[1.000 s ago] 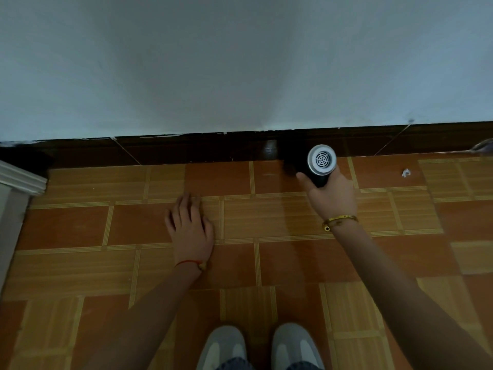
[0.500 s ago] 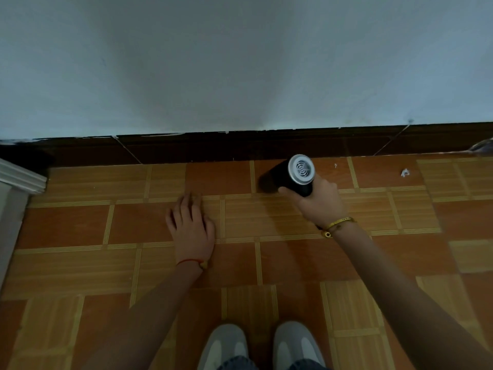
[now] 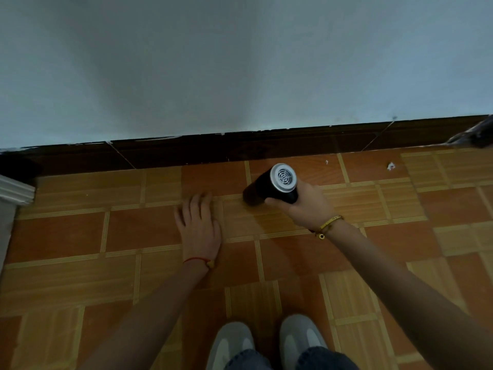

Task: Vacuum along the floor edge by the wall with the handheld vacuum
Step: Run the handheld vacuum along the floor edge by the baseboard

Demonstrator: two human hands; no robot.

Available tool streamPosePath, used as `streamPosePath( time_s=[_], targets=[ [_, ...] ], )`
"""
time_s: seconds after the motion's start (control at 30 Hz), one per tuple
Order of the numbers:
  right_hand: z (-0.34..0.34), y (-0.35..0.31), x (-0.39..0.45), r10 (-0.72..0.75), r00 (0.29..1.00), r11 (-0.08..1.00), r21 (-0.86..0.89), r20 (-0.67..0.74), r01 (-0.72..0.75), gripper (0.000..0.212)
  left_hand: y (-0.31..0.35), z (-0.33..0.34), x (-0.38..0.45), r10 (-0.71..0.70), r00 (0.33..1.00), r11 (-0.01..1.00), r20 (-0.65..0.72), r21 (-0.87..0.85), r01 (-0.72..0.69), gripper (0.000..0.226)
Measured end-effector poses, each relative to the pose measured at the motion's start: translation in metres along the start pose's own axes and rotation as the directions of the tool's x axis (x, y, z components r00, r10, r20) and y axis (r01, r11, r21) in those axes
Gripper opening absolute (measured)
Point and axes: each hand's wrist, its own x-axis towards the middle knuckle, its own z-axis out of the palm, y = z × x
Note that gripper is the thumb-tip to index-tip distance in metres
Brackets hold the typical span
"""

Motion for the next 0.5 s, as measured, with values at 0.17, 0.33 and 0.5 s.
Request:
streamPosePath(
  time_s=[0.17,0.33,0.5],
  targets=[
    [-0.004,-0.003,-0.003,0.067,0.995,0.996,-0.051,-0.074,-0.070,0.063,0.035,0.004,0.013,0.016,0.998,0.995,0.061,-0.097,-0.010,0.053],
    [-0.025,-0.003,-0.008,0.170,0.984,0.985,-0.029,-0.052,-0.171,0.061,0.059,0.012,0.018,0.051,0.991,0.990,0.127,-0.137,-0.034,0.050],
    [-0.032,-0.003,-0.005,0.252,0.963,0.967,-0.014,-0.092,-0.254,0.044,0.067,0.015,0.019,0.072,0.979,0.995,0.192,-0.080,-0.057,0.050]
  ],
)
